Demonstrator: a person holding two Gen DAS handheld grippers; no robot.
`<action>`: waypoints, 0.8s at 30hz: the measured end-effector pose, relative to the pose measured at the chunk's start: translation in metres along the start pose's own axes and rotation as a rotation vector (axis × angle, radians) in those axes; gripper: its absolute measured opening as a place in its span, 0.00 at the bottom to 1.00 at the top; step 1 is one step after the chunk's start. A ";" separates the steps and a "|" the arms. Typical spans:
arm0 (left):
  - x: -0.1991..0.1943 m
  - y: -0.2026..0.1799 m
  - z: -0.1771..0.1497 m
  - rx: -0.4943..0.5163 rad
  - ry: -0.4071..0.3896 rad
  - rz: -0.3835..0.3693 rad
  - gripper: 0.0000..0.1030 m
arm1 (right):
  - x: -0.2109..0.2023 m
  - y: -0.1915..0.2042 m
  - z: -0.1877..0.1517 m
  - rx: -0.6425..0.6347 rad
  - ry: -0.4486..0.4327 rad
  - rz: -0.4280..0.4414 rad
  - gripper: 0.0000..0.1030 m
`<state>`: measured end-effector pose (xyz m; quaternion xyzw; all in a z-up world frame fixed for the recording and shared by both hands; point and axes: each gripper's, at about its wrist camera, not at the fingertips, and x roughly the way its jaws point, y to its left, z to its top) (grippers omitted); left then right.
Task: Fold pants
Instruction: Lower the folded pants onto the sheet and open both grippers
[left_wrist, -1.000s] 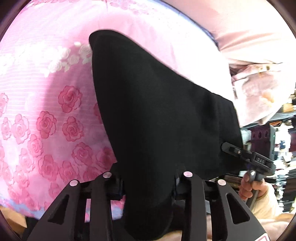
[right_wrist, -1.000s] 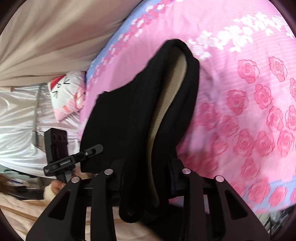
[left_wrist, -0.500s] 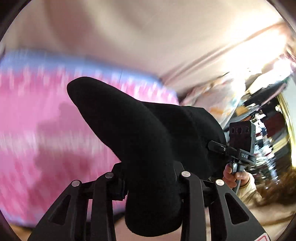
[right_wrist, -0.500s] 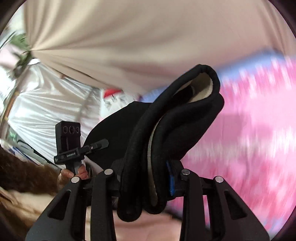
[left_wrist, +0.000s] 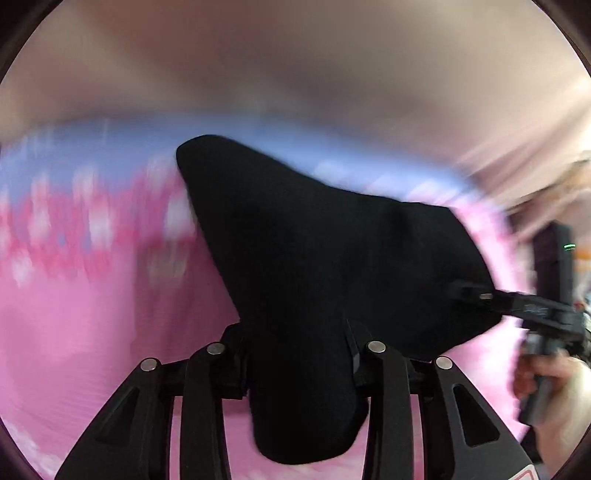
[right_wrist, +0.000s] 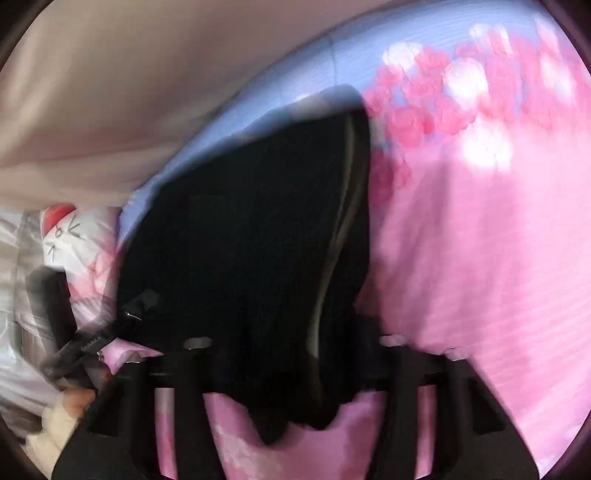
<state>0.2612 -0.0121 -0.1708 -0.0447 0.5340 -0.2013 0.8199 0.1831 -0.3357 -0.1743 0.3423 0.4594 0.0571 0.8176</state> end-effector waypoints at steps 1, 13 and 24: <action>0.003 0.010 -0.009 -0.022 -0.023 -0.023 0.58 | -0.015 -0.006 -0.004 0.039 -0.025 -0.018 0.69; -0.182 -0.021 -0.061 0.153 -0.249 0.415 0.84 | -0.161 0.086 -0.069 -0.159 -0.169 -0.351 0.91; -0.204 -0.092 -0.070 0.061 -0.265 0.448 0.84 | -0.150 0.170 -0.085 -0.303 -0.248 -0.446 0.92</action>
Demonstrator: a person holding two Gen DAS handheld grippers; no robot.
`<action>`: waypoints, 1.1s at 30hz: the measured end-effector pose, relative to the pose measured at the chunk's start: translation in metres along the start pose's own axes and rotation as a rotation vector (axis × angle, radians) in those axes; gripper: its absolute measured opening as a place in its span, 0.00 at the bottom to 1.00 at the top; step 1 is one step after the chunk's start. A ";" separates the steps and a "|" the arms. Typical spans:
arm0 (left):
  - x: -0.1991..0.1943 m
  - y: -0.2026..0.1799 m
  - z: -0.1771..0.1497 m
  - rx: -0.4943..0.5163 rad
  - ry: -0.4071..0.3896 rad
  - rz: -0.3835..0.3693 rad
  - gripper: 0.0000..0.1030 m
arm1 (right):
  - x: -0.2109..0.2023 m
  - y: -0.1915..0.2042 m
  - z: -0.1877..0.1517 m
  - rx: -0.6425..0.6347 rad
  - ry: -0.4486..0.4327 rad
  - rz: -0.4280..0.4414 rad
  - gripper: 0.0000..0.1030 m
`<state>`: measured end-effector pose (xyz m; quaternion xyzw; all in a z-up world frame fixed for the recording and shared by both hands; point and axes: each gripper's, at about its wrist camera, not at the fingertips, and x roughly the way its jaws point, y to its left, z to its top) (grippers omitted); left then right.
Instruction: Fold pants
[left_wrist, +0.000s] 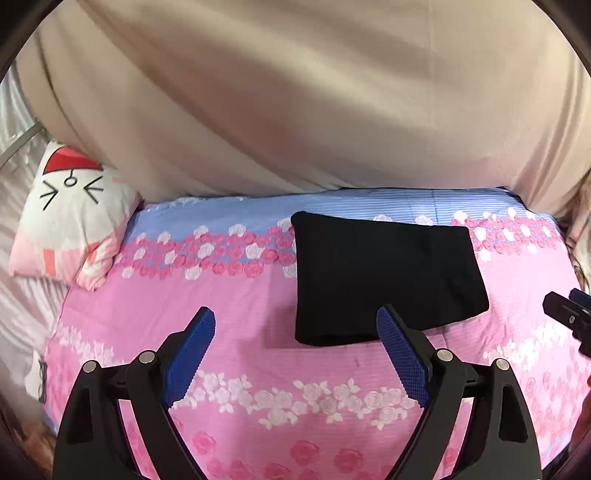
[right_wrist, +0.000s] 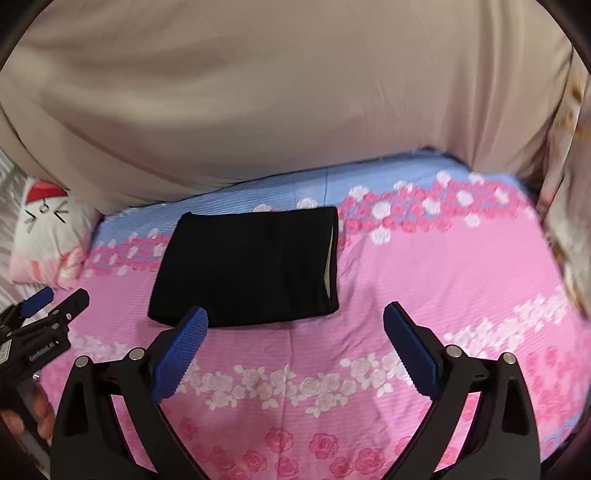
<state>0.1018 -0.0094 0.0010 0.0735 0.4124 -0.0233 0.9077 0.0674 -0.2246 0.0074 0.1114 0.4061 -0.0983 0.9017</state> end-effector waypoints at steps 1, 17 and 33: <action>-0.001 -0.005 0.000 0.005 0.006 0.007 0.84 | -0.003 0.005 0.000 0.003 -0.007 -0.006 0.92; -0.002 -0.017 -0.012 0.020 -0.003 0.005 0.84 | -0.017 0.020 -0.003 0.008 -0.049 -0.021 0.92; -0.005 -0.021 -0.011 0.048 -0.016 -0.026 0.89 | -0.020 0.024 -0.003 0.001 -0.051 -0.025 0.92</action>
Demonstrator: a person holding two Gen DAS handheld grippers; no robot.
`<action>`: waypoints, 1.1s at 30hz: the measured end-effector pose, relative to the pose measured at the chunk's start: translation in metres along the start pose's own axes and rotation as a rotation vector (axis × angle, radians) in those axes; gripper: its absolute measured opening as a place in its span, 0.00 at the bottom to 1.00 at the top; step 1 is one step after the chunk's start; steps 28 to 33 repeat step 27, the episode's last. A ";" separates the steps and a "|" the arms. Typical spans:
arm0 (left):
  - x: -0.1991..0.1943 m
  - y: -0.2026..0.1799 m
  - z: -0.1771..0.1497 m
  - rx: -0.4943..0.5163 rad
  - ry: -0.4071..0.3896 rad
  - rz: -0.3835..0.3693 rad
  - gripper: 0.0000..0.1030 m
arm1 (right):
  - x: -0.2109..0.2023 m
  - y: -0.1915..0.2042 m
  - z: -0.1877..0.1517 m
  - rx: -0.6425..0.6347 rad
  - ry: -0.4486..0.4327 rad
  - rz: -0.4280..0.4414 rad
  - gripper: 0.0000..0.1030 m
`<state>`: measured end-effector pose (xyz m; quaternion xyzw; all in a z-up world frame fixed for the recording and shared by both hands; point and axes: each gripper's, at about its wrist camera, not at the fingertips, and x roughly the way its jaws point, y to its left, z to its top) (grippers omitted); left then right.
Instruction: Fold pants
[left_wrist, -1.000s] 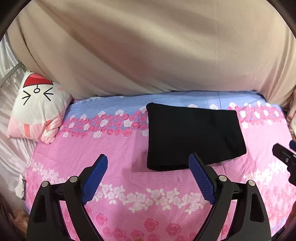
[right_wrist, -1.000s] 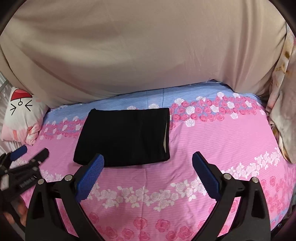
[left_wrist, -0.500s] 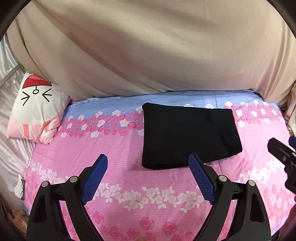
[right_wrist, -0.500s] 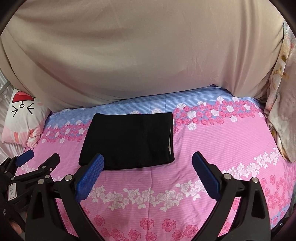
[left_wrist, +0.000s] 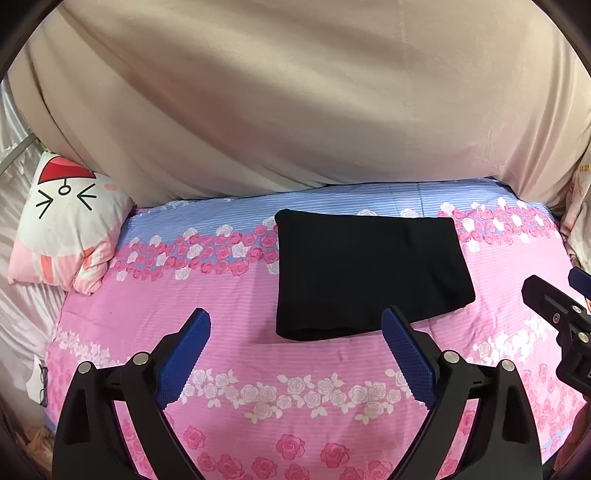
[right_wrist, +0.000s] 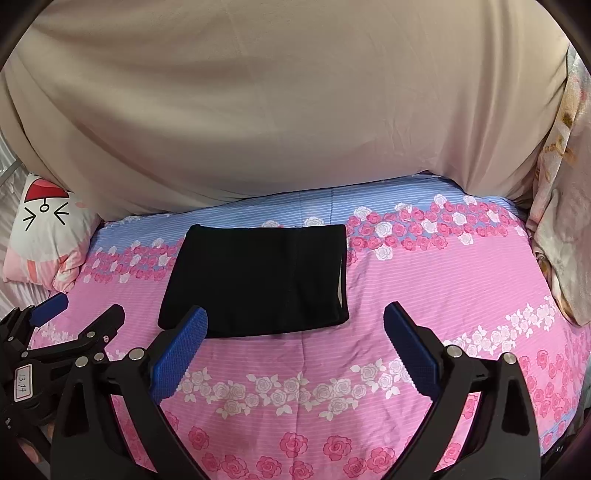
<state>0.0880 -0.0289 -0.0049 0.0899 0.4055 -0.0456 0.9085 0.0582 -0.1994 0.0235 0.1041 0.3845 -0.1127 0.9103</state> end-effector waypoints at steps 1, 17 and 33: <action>0.000 0.000 0.000 0.002 0.000 -0.003 0.89 | 0.000 0.000 0.000 0.001 0.000 0.000 0.92; 0.000 0.005 -0.003 -0.037 -0.011 0.006 0.89 | 0.002 -0.003 -0.005 0.004 0.009 0.002 0.92; -0.004 0.003 -0.004 -0.009 -0.022 0.000 0.89 | 0.000 0.001 -0.012 0.004 0.016 -0.002 0.92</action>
